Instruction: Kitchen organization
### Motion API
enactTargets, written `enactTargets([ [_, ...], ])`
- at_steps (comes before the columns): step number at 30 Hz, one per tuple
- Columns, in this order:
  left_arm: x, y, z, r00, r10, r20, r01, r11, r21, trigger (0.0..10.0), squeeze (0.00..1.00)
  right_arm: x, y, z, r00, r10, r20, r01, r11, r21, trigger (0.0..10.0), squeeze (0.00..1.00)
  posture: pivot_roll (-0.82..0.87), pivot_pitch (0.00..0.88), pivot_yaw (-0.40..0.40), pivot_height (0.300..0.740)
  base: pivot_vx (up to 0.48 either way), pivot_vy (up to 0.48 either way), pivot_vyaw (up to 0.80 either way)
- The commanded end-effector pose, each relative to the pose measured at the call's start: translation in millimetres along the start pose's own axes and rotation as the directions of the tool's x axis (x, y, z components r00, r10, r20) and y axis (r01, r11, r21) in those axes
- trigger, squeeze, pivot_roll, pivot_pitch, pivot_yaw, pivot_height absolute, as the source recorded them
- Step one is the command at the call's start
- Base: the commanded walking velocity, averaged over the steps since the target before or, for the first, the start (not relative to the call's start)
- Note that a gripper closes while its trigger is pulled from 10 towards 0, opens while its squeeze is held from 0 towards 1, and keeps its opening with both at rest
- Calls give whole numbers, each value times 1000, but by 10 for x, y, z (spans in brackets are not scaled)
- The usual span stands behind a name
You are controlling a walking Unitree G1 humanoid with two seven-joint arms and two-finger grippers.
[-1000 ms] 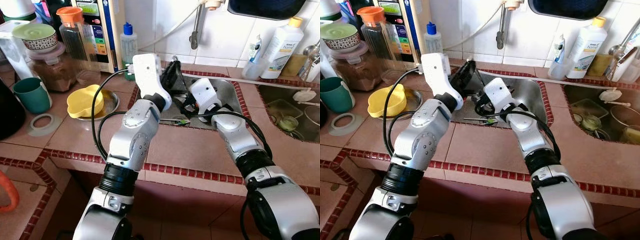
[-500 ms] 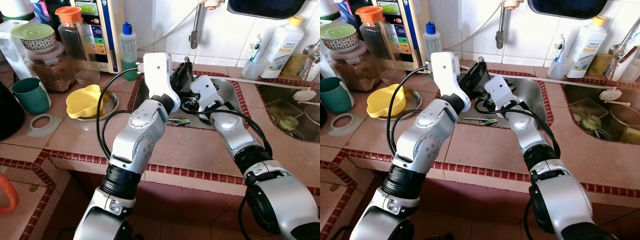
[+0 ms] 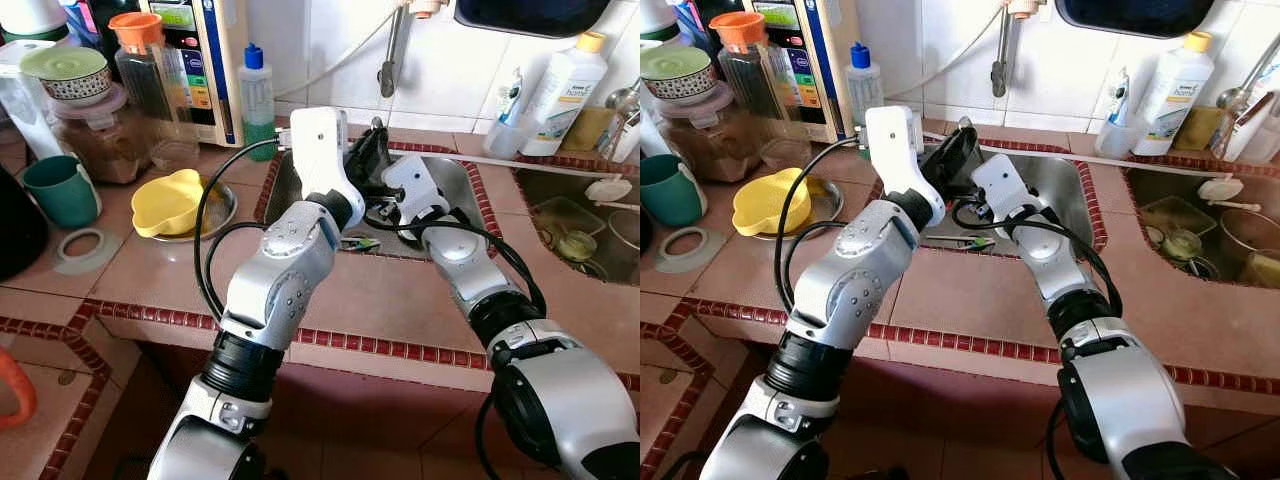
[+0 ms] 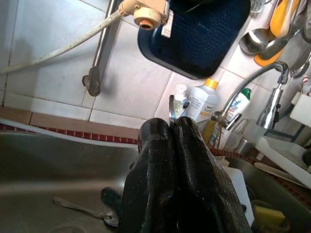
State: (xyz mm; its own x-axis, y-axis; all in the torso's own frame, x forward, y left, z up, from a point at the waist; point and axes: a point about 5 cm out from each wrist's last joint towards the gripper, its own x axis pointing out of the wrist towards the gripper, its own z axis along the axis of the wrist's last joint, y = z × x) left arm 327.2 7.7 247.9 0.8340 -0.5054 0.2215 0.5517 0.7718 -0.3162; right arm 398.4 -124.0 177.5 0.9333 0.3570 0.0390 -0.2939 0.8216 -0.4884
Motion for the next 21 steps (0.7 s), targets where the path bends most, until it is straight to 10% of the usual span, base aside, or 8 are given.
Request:
enactTargets([
  [1,4,-310,-105,999,-52,-3,51,989,-136,10000,0,17,-79,54,1000,-23,15,23,1000,-17,0,0,23,49,-17,740,0,0,0],
  [14,-66,-318,-175,996,-75,-39,68,984,-163,10000,0,8,-88,26,999,-41,5,41,999,-16,0,0,30,49,-14,740,0,0,0],
  [16,-70,-325,-174,996,-85,-38,77,982,-171,10000,200,8,-87,26,999,-43,5,43,999,-15,0,0,30,49,-12,740,0,0,0],
  [17,-72,-328,-173,995,-88,-37,81,982,-173,10000,1000,8,-89,27,999,-44,6,44,999,-15,0,0,30,49,-11,740,0,0,0],
  [21,-87,-333,-183,994,-101,-39,91,978,-188,10000,1000,6,-99,26,999,-51,7,51,999,-14,0,0,29,48,-8,740,0,0,0],
])
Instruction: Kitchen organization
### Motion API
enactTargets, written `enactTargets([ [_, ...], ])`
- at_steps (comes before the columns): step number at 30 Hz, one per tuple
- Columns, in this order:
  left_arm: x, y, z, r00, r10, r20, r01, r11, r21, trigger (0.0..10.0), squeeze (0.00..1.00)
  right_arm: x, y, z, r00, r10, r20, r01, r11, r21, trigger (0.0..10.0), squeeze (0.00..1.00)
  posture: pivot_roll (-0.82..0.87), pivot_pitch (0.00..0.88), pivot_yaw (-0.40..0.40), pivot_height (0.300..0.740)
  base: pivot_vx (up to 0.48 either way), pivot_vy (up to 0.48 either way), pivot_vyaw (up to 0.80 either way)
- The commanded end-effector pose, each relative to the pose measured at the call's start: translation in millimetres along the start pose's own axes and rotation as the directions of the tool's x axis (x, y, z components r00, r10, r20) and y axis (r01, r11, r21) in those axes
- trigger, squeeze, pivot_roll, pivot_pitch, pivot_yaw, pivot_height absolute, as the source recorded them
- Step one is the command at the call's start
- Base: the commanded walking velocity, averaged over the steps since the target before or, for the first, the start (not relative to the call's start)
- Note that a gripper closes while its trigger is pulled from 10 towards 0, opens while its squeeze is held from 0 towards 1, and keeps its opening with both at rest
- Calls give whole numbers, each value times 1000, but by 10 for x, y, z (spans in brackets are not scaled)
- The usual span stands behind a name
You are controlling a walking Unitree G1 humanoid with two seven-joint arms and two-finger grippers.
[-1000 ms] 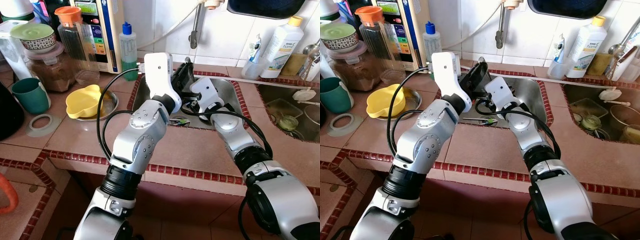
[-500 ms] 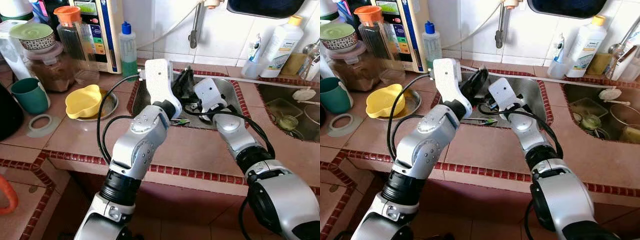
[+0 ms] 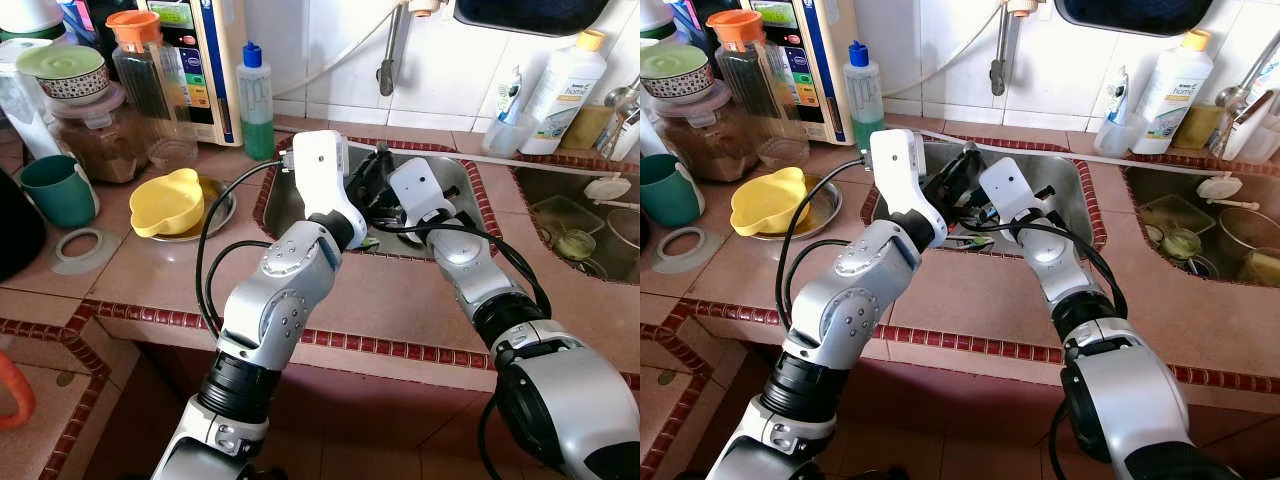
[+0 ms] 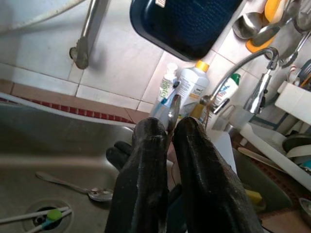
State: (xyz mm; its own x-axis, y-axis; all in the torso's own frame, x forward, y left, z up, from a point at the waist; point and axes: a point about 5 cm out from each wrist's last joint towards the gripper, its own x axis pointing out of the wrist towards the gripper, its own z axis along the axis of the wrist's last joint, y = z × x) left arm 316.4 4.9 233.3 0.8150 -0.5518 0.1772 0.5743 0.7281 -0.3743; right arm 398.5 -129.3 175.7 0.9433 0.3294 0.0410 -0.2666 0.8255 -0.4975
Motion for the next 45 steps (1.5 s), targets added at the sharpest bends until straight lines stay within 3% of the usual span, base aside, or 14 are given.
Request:
enactTargets([
  [1,28,-289,-67,998,-67,9,68,991,-113,10000,1000,24,-65,63,999,-25,20,25,1000,-2,0,0,31,48,-6,740,0,0,0],
  [17,-4,-65,-76,1000,7,-3,-8,998,-62,10000,1000,11,-24,-17,999,10,-34,-11,1000,-19,0,0,38,45,4,740,0,0,0],
  [25,-181,122,-150,999,42,-33,-43,999,-34,10000,1000,15,-44,-50,997,10,-79,-15,998,-66,0,0,56,42,6,740,0,0,0],
  [36,-416,289,-240,993,95,-70,-92,995,37,10000,1000,-54,-68,-274,970,1,-243,-44,984,-171,0,0,83,45,8,740,0,0,0],
  [37,-457,311,-261,991,105,-80,-100,993,57,10000,1000,-71,-56,-321,960,10,-279,-66,980,-190,706,0,86,45,6,740,0,0,0],
  [38,-472,318,-268,991,108,-83,-103,993,64,10000,1000,-78,-52,-338,957,13,-291,-73,977,-198,6549,0,87,47,5,740,0,0,0],
  [39,-478,320,-271,990,109,-84,-104,992,67,10000,1000,-81,-50,-345,955,14,-295,-77,976,-202,6549,0,87,47,5,740,0,0,0],
  [40,-503,333,-283,990,114,-89,-107,991,82,10000,1000,-89,-41,-365,950,22,-310,-91,974,-209,10000,0,88,47,4,740,0,0,0],
  [43,-534,347,-298,988,121,-95,-113,989,92,10000,1000,-93,-43,-373,948,25,-317,-99,971,-218,10000,0,95,50,6,740,0,0,0],
  [44,-555,359,-310,987,125,-101,-115,988,106,10000,1000,-95,-42,-378,946,28,-322,-105,969,-224,10000,816,95,50,6,740,0,0,0],
  [45,-594,377,-332,985,130,-112,-115,985,130,10000,1000,-100,-39,-389,943,33,-331,-115,967,-229,10000,1000,95,52,10,740,0,0,0],
])
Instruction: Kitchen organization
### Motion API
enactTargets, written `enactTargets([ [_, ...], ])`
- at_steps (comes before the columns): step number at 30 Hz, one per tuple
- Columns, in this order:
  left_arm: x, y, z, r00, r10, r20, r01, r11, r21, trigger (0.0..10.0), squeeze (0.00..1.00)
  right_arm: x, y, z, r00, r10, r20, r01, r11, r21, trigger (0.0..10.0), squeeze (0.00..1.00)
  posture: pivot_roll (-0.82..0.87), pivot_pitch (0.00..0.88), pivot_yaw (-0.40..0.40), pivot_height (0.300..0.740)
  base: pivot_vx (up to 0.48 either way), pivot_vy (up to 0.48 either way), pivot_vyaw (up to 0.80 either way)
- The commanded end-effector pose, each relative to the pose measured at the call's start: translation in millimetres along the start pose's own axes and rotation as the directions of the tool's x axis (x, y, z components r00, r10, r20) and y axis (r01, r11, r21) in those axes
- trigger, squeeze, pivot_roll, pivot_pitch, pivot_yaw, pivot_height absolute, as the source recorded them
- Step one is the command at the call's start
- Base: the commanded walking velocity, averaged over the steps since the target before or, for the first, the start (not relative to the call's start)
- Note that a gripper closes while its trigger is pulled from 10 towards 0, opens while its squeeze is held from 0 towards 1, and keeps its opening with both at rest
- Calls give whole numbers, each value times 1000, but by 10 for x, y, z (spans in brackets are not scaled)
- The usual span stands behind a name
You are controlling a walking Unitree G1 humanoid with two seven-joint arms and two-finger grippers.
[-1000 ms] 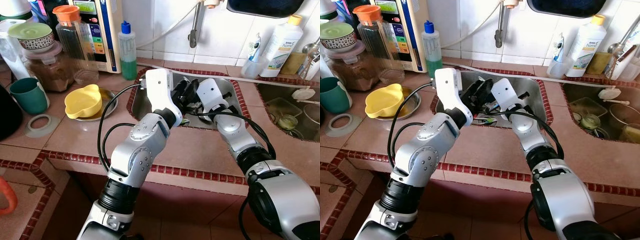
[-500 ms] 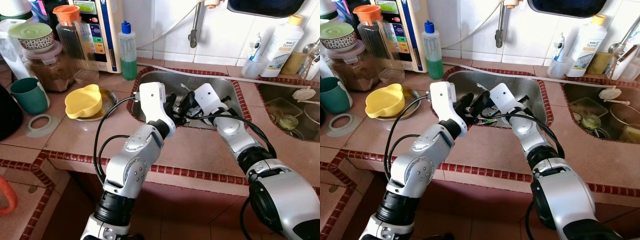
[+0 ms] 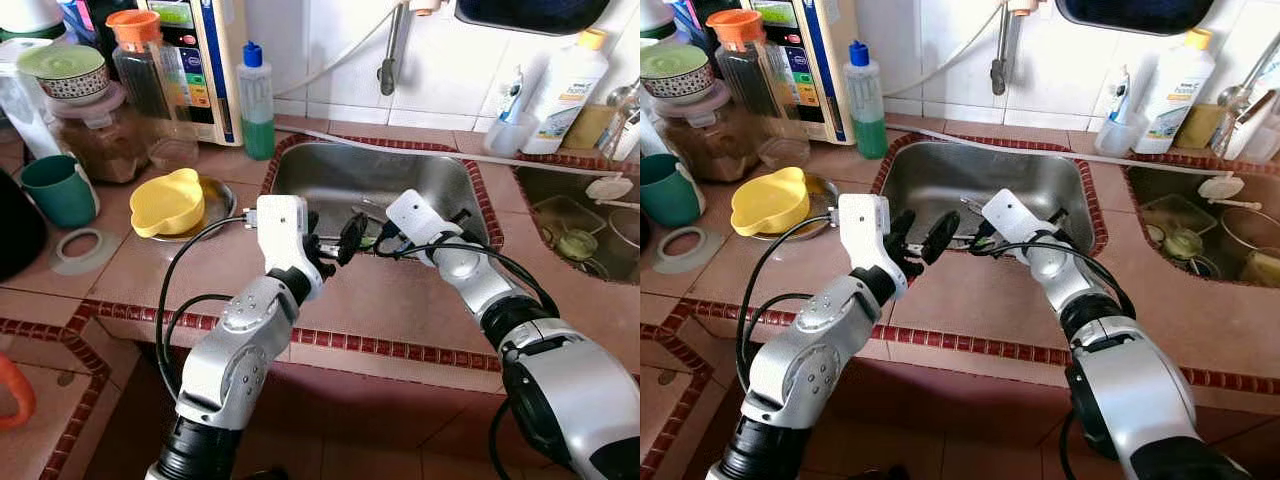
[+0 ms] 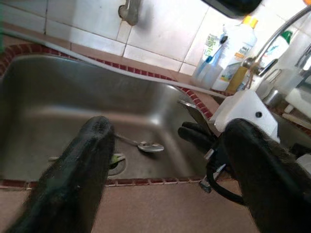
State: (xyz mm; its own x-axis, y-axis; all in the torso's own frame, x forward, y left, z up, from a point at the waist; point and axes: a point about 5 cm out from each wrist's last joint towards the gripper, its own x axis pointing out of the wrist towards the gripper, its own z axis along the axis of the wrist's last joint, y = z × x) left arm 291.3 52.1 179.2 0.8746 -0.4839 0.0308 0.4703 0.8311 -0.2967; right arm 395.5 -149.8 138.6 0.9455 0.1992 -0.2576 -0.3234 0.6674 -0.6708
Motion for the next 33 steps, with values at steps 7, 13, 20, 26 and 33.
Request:
enactTargets([
  [7,-127,25,-96,999,-6,-44,9,997,76,10000,1000,-3,-42,-33,999,13,-39,-15,999,-45,10000,1000,99,55,15,740,0,0,0],
  [13,-137,24,-102,999,-2,-46,6,997,83,10000,1000,-8,-22,-63,998,27,-55,-29,999,-39,10000,1000,101,58,15,740,0,0,0],
  [20,-131,25,-98,999,-3,-46,7,996,89,10000,1000,-22,-25,-125,995,47,-89,-49,999,-22,10000,1000,102,57,17,740,0,0,0],
  [26,-121,23,-92,999,-4,-46,8,996,91,10000,1000,-53,-37,-233,988,78,-136,-79,997,-2,10000,1000,101,53,17,740,0,0,0],
  [33,-110,26,-106,998,-11,-57,16,995,103,10000,1000,-79,20,-318,971,157,-178,-154,988,31,10000,1000,99,47,18,740,0,0,0],
])
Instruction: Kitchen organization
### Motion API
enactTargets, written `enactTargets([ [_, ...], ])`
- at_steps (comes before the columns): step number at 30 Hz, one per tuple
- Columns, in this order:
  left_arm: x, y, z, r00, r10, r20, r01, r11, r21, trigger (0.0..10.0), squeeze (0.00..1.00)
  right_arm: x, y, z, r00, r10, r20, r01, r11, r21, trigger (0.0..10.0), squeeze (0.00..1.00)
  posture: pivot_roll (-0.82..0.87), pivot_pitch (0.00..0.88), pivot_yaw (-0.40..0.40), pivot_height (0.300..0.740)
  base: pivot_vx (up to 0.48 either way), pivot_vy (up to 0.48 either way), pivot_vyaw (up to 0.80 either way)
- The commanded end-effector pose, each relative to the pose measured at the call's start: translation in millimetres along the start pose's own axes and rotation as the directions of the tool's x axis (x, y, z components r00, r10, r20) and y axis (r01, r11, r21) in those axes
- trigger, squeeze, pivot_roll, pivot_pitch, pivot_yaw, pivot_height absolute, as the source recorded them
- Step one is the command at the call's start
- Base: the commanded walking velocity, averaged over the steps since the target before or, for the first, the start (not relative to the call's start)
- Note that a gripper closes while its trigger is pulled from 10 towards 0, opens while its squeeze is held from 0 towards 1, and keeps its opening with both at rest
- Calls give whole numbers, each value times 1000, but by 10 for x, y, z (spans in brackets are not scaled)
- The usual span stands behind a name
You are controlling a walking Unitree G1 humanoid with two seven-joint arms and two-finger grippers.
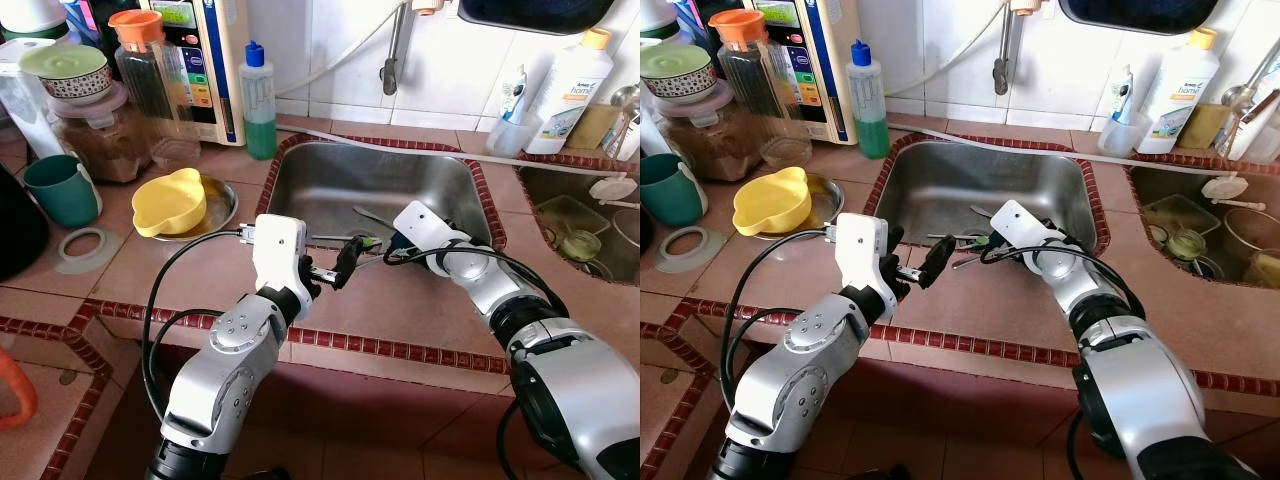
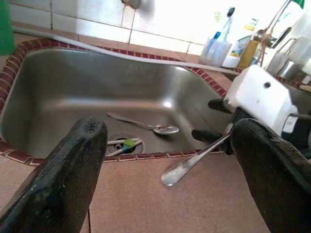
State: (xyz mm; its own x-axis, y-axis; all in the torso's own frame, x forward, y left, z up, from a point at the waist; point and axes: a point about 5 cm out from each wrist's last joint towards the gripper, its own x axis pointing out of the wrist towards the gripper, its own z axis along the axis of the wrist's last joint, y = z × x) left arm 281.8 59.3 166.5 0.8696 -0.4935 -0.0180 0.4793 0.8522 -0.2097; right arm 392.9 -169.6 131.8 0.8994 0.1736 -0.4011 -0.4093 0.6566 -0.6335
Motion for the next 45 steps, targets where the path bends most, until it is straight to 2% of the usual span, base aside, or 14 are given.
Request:
enactTargets([
  [1,16,-23,9,1000,-15,-6,16,1000,19,10000,1000,-10,100,-148,995,71,-67,-68,997,35,10000,1000,98,44,18,740,0,0,0],
  [2,22,-21,11,1000,-15,-5,15,1000,27,10000,1000,-16,85,-164,995,69,-67,-62,994,94,10000,1000,98,41,18,740,0,0,0],
  [7,34,-22,17,1000,-14,-2,14,999,29,10000,1000,-29,80,-209,994,90,-69,-75,977,199,10000,1000,95,37,17,740,0,0,0],
  [10,43,-20,19,1000,-15,-1,15,999,30,10000,1000,-47,112,-261,985,159,-73,-141,967,211,10000,1000,92,31,16,740,0,0,0],
  [12,51,-20,18,1000,-14,-2,14,999,33,10000,1000,-53,36,-238,992,123,-42,-107,957,270,10000,1000,90,26,15,740,0,0,0],
  [15,57,-23,22,1000,-14,1,14,999,34,10000,1000,-56,74,-203,982,191,0,-185,950,253,10000,1000,87,23,14,740,0,0,0],
  [17,69,-26,27,1000,-13,4,13,999,35,10000,1000,-54,-91,-95,997,46,69,-67,937,342,10000,1000,85,18,12,740,0,0,0],
  [21,75,-25,26,1000,-12,6,12,999,37,10000,1000,-65,-155,-62,994,0,111,-46,910,413,10000,1000,85,17,12,740,0,0,0],
  [23,78,-24,24,1000,-11,5,10,999,39,10000,1000,-75,-196,-72,991,-37,125,-30,868,495,10000,1000,85,14,12,740,0,0,0],
  [31,76,-15,24,1000,-9,6,9,999,43,10000,1000,-81,-160,-122,991,-37,126,-32,862,506,10000,961,84,12,16,740,0,0,0],
  [32,77,-12,24,1000,-9,6,8,999,44,10000,933,-80,-154,-122,991,-37,127,-33,861,508,10000,969,84,13,17,740,0,0,0],
  [33,77,-12,24,1000,-9,6,8,999,44,10000,933,-80,-154,-122,991,-37,127,-33,861,508,10000,969,84,13,17,740,0,0,0],
  [34,79,-11,26,1000,-8,6,8,999,45,10000,706,-80,-158,-117,991,-43,130,-29,860,509,10000,792,84,13,18,740,0,0,0],
  [45,79,-11,26,1000,-8,6,8,999,46,10000,706,-80,-160,-116,990,-46,131,-27,859,512,10000,792,84,13,18,740,0,0,0],
])
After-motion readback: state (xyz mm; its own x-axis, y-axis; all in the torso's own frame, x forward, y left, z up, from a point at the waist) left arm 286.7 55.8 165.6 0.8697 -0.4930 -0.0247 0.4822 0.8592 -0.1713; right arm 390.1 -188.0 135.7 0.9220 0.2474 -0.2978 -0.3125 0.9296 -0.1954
